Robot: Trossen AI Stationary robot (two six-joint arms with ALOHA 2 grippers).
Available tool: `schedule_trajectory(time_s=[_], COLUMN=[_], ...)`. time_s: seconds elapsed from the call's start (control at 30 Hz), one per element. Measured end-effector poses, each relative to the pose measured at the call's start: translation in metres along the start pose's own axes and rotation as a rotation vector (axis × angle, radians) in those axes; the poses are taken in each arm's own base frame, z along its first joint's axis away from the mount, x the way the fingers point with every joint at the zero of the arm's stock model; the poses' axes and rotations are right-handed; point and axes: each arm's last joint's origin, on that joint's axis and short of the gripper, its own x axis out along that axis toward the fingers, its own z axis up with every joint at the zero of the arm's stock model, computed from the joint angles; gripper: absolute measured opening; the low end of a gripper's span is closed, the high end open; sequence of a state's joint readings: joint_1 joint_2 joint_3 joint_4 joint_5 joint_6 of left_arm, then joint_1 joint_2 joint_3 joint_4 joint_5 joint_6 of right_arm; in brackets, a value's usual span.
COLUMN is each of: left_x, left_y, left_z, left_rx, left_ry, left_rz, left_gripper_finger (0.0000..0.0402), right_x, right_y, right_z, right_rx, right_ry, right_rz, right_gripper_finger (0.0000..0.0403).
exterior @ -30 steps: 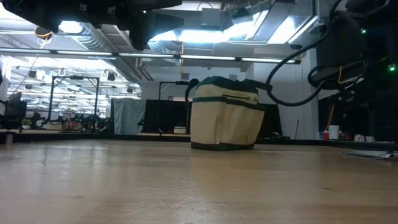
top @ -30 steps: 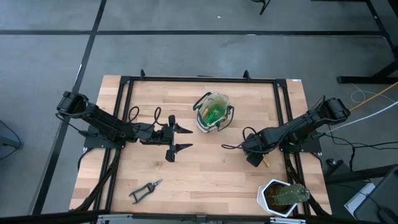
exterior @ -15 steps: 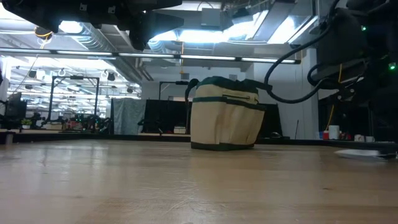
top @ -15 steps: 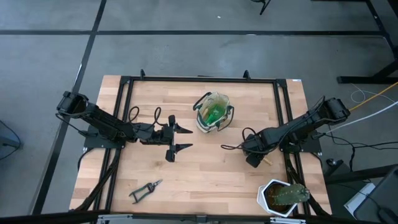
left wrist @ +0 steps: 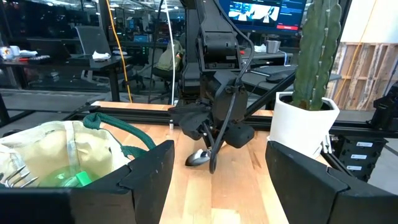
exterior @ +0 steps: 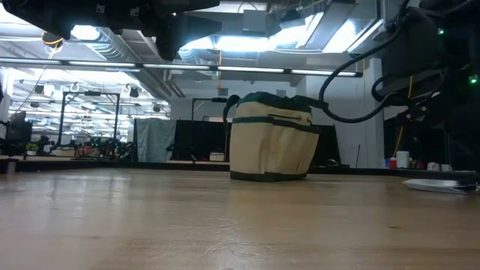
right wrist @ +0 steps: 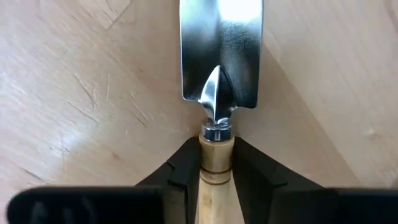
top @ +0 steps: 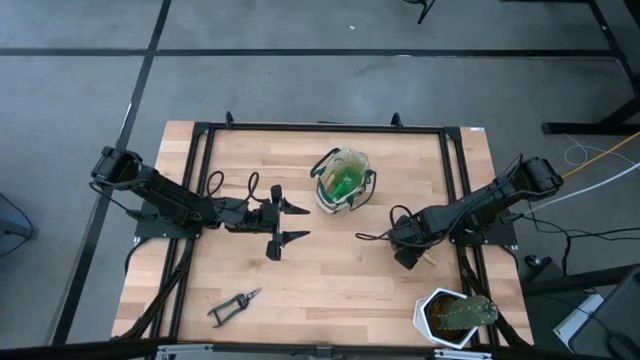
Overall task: Pick & Place Garden tools in Gardening bag
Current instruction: Put the trowel into the gardening bag
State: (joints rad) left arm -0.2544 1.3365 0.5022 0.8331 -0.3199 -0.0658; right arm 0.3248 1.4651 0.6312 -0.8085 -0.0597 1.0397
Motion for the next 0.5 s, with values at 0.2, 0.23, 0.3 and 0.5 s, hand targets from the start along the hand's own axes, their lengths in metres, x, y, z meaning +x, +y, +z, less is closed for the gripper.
schedule_trajectory(time_s=[0.2,0.23,0.3,0.5], left_x=[0.0000,0.0000,0.0000,0.0000], left_y=[-0.0001,0.0000,0.0000,0.0000], left_z=[0.0000,0.0000,0.0000,0.0000], left_rx=[0.000,0.000,0.000,0.000], left_ry=[0.000,0.000,0.000,0.000], left_rz=[0.000,0.000,0.000,0.000], left_gripper_finger=[0.0251,0.0251,0.0251,0.0251], right_x=[0.0000,0.0001,0.0000,0.0001], right_y=[0.0007,0.0009,0.0013,0.0036], right_z=[0.0010,0.0012,0.0016,-0.0005], right_rx=[-0.007,-0.017,-0.051,-0.215], right_ry=[-0.019,-0.024,-0.031,-0.054], right_rz=[0.002,0.002,0.005,-0.002], right_gripper_finger=[0.0086,0.0085,0.0085,0.0085])
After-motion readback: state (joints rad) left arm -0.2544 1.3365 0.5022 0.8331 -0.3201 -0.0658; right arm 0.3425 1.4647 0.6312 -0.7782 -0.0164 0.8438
